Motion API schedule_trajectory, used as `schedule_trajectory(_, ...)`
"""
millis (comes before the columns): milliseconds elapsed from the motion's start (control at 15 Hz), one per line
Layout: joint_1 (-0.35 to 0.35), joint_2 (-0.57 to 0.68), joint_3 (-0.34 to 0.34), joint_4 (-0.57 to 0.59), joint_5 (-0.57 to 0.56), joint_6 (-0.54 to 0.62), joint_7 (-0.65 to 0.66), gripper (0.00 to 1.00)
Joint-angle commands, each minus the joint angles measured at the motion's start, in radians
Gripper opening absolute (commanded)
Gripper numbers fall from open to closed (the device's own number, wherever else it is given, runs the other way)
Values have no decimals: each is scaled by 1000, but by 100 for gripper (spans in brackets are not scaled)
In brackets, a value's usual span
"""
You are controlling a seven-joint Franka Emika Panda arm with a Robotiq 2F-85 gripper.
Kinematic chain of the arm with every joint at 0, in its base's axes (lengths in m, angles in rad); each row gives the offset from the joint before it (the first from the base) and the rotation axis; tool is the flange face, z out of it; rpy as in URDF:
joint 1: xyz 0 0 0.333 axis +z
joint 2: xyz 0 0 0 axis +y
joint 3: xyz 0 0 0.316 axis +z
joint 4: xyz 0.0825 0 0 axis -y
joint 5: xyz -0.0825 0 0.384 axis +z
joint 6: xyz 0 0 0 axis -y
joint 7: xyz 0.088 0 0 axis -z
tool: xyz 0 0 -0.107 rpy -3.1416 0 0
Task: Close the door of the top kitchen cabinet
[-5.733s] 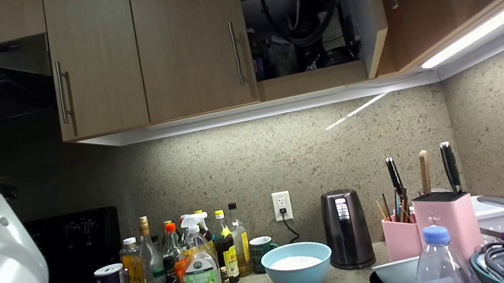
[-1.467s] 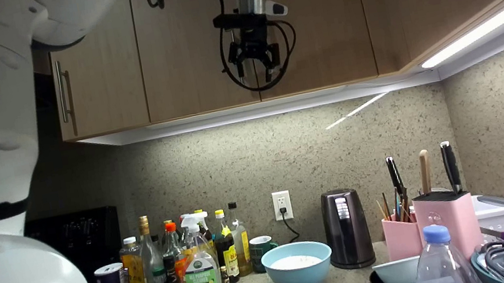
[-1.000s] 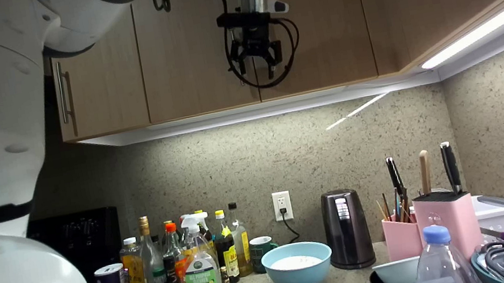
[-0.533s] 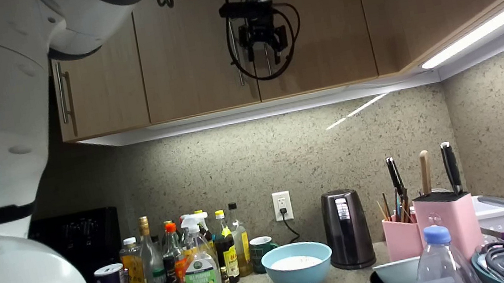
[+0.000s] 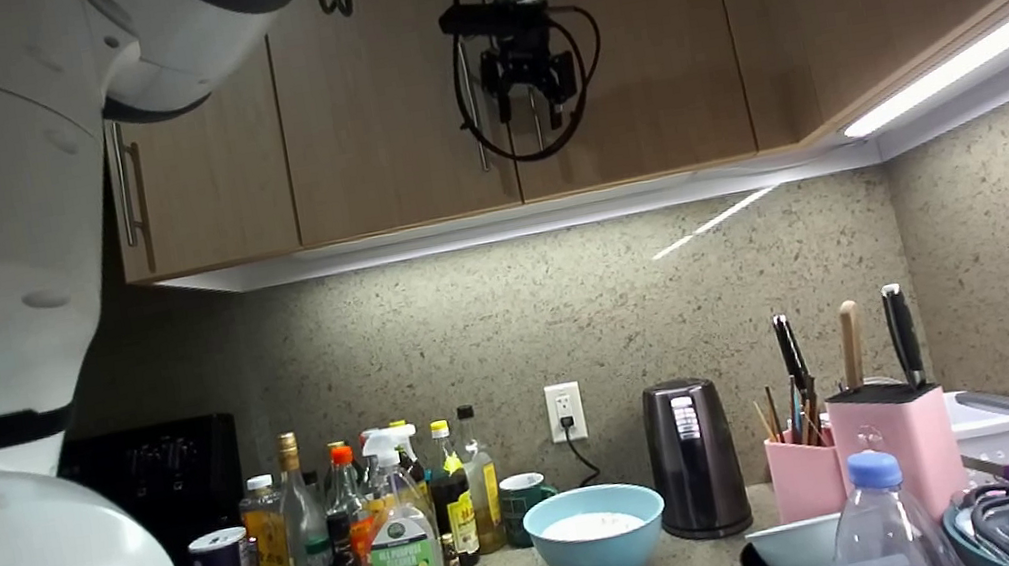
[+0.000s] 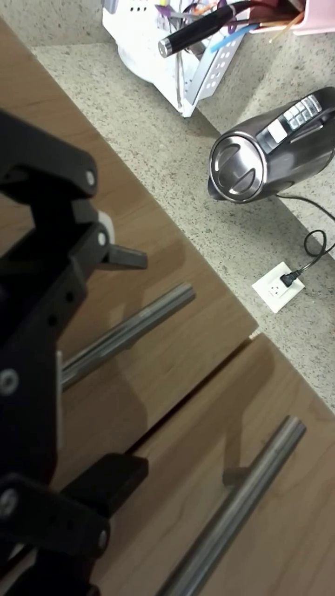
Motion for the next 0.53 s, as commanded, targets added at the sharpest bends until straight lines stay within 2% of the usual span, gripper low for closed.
schedule_trajectory(0, -8, -84, -13, -69, -27, -72, -3, 100)
schedule_trajectory(200, -22, -201, -44, -162, -48, -135, 13, 100)
schedule_trajectory(333, -38, -282, -69, -236, -18, -186, 19, 100)
schedule_trajectory(467, -47, -359, -87, -321, 5, -174, 20, 100)
